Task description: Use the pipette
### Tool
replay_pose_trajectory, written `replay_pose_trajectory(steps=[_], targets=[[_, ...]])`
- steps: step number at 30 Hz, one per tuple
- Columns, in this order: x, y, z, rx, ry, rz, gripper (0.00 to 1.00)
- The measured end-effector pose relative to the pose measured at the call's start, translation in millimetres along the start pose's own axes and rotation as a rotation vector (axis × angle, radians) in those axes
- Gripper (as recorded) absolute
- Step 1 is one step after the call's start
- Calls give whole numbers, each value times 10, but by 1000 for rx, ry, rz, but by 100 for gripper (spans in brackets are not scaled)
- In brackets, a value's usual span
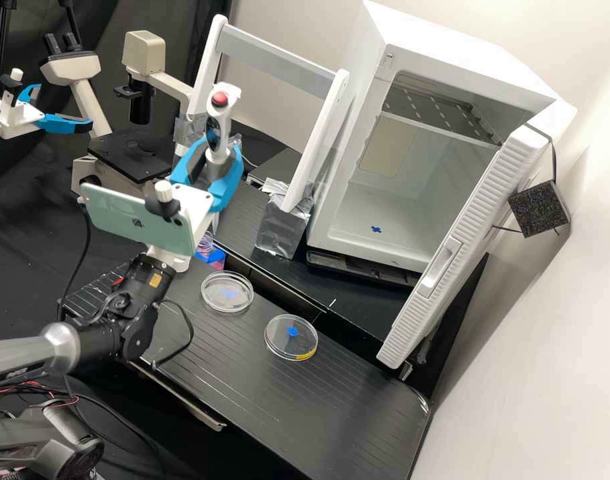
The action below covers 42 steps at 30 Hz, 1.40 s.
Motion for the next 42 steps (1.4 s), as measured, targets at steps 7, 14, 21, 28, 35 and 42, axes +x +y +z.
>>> replay_pose_trajectory(steps=[7, 14, 21, 28, 35, 42], targets=[[-199, 156, 74, 23, -85, 75, 0], [-361, 160, 140, 13, -153, 107, 0], [-448, 125, 167, -14, -182, 104, 0], [-467, 103, 178, -19, -190, 92, 0], [-471, 110, 184, -24, -196, 97, 0], [-471, 110, 184, -24, -196, 97, 0]])
